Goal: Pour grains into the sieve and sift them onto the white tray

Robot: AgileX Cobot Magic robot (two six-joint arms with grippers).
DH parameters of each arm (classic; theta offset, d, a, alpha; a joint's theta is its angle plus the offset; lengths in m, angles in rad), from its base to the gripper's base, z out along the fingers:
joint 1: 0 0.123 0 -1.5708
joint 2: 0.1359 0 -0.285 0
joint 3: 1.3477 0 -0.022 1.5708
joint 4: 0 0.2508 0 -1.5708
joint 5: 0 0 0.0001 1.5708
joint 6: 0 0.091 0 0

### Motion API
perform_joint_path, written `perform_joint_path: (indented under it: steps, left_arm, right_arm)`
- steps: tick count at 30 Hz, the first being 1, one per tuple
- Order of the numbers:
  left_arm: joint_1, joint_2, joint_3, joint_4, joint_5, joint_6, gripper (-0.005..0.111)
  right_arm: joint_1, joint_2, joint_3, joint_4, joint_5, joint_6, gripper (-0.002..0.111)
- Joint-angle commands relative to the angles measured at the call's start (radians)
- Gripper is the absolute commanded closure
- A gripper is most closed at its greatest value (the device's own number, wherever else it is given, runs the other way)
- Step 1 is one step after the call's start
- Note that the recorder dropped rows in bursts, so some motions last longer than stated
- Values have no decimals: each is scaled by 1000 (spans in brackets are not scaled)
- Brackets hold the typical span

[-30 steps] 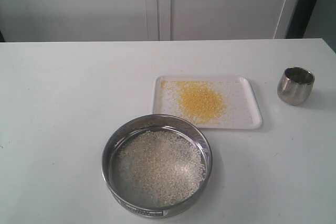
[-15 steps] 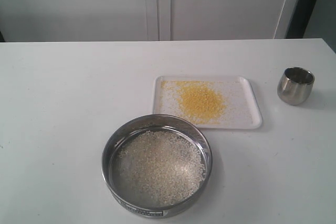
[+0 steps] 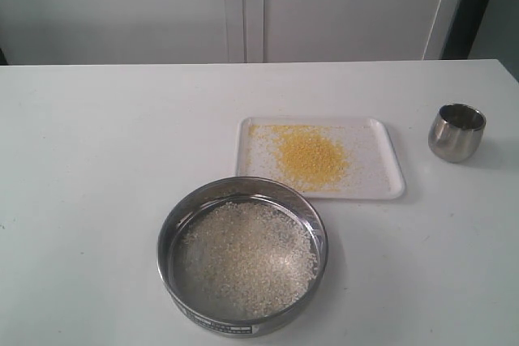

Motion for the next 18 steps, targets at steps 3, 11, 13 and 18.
perform_joint_path:
  steps: [3,11,13,18]
  left_arm:
    - [1,-9,9,-10,-11,-6,107]
    - [1,-9,44,-119,-39,181,107]
    - [1,-9,44,-116,-39,181,107]
    - [1,-9,88,-85,-55,181,107]
  right_arm:
    - [-4,-5,0,0,-10,5,108]
    - [-4,-5,0,0,-10,5,108]
    - [-4,-5,0,0,-10,5,108]
    - [-4,-5,0,0,-10,5,108]
